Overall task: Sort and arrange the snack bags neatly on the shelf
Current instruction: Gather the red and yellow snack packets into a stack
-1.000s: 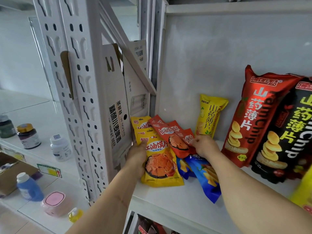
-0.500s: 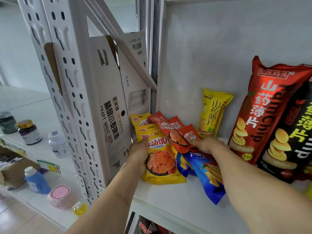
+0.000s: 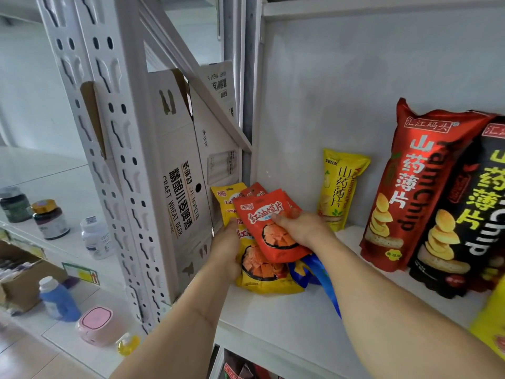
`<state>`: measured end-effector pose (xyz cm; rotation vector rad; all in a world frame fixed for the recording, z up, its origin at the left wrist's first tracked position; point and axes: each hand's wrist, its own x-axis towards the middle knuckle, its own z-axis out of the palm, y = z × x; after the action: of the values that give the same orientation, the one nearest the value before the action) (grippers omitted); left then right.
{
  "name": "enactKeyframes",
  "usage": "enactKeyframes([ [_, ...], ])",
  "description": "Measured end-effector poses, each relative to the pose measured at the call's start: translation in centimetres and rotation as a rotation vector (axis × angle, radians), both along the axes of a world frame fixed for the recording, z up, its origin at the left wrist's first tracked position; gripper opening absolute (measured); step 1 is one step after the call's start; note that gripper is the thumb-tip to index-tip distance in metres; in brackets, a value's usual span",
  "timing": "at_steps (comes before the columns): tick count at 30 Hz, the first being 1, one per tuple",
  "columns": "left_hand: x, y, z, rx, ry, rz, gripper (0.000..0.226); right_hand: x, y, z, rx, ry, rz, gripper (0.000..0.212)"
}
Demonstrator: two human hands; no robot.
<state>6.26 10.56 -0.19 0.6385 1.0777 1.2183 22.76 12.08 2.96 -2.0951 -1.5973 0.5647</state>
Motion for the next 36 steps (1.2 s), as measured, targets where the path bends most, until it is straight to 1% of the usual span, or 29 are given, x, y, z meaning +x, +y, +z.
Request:
enactKeyframes([
  [3, -0.3, 0.0, 0.2, 0.018, -0.078, -0.066, 0.053, -1.8, -0.4, -0.5, 0.062, -0.018, -0.006, 0.097],
  [4, -0.4, 0.0, 0.4, 0.028, -0.081, -0.087, 0.055, -2.3, -0.5, -0.7, 0.068, -0.015, 0.009, 0.100],
  [5, -0.5, -0.1, 0.5, 0.031, -0.065, -0.100, 0.055, -2.8, -0.5, -0.9, 0.062, -0.013, 0.028, 0.099],
  [7, -0.6, -0.1, 0.7, 0.012, -0.009, -0.121, 0.046, -3.4, -0.5, -1.4, 0.045, -0.020, 0.067, 0.092],
  [9, -0.7, -0.1, 0.6, -0.014, 0.053, -0.091, 0.032, -3.2, -0.4, -2.0, 0.029, -0.018, 0.094, 0.088],
  [12, -0.9, 0.3, 0.1, -0.036, 0.052, -0.032, 0.023, -2.1, -0.2, -1.7, 0.053, 0.036, 0.115, 0.069],
  [14, -0.9, 0.5, -0.1, -0.045, 0.044, -0.013, 0.021, -1.1, 0.1, -1.2, 0.111, 0.056, 0.071, 0.060],
  [17, -0.9, 0.9, -0.3, -0.043, 0.038, -0.007, 0.020, 0.1, 0.6, -0.4, 0.197, 0.009, -0.023, 0.066],
  [18, -0.9, 1.0, -0.3, -0.040, 0.035, -0.008, 0.019, 0.5, 0.8, -0.2, 0.201, 0.024, -0.027, 0.068],
  [21, -1.0, 1.4, -0.4, -0.042, 0.044, -0.009, 0.015, 1.6, 1.1, -0.3, 0.103, 0.194, -0.040, 0.074],
  [23, -1.1, 1.6, -0.5, -0.042, 0.069, -0.002, 0.010, 2.4, 1.4, -0.5, 0.030, 0.199, -0.063, 0.080],
  [25, -1.2, 1.8, -0.5, -0.032, 0.089, 0.002, 0.010, 3.1, 2.0, -0.4, -0.018, 0.143, -0.082, 0.084],
  [27, -1.2, 1.9, -0.5, -0.017, 0.101, 0.001, 0.015, 3.5, 2.5, -0.1, -0.006, 0.056, -0.103, 0.080],
  [29, -1.3, 2.2, -0.6, 0.001, 0.116, -0.002, 0.013, 3.9, 3.4, -0.1, 0.081, -0.006, -0.111, 0.073],
  [31, -1.4, 2.3, -0.7, 0.010, 0.117, -0.009, 0.006, 4.2, 4.4, -0.6, 0.125, 0.044, -0.058, 0.064],
  [33, -1.6, 2.5, -0.8, -0.003, 0.103, -0.009, 0.005, 4.4, 5.5, -1.5, 0.095, 0.110, 0.012, 0.059],
  [36, -1.8, 2.5, -0.7, -0.013, 0.117, -0.030, 0.008, 4.5, 6.6, -2.6, -0.014, 0.070, 0.041, 0.061],
])
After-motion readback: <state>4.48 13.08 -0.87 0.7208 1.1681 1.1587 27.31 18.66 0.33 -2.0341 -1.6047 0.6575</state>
